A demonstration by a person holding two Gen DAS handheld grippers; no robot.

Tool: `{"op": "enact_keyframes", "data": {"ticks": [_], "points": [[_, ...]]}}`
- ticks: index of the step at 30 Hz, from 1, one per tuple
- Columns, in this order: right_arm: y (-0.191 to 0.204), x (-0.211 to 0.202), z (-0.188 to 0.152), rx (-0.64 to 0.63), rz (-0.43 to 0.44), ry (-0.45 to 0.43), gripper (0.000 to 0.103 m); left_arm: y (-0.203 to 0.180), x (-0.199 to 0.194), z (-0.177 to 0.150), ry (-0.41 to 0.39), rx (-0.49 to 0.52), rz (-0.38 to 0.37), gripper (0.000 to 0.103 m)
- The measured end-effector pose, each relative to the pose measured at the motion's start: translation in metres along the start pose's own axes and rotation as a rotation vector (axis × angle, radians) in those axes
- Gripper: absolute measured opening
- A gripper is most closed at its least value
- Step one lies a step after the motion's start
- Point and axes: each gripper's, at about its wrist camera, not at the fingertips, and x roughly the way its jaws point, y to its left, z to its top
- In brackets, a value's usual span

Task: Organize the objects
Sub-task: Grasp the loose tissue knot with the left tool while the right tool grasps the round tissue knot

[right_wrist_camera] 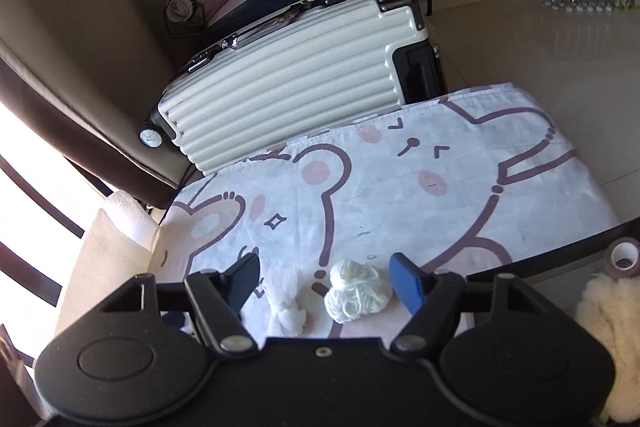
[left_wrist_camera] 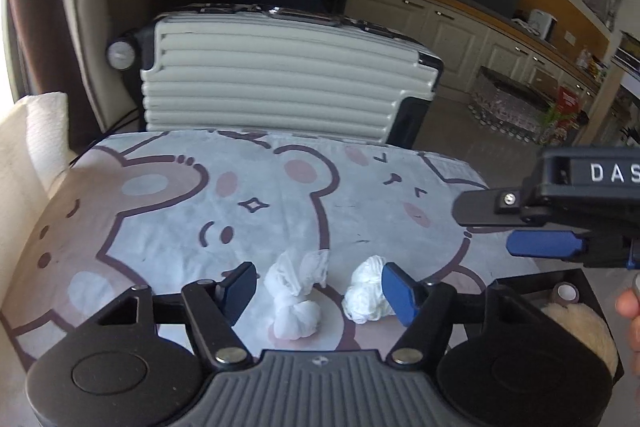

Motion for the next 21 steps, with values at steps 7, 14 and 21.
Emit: {"op": "enact_keyframes", "data": {"ticks": [7, 14, 21], "points": [[-0.016, 0.032, -0.001, 0.006, -0.026, 0.055, 0.062, -0.02, 0.045, -0.008, 0.065, 0.031, -0.048, 0.059], [-0.028, 0.068, -0.005, 0.021, -0.048, 0.117, 0.058, -0.003, 0.066, -0.011, 0.086, 0.0, 0.062, 0.042], [-0.03, 0.096, -0.012, 0.015, -0.064, 0.165, 0.058, 0.013, 0.082, -0.015, 0.121, -0.035, 0.086, 0.041]]}}
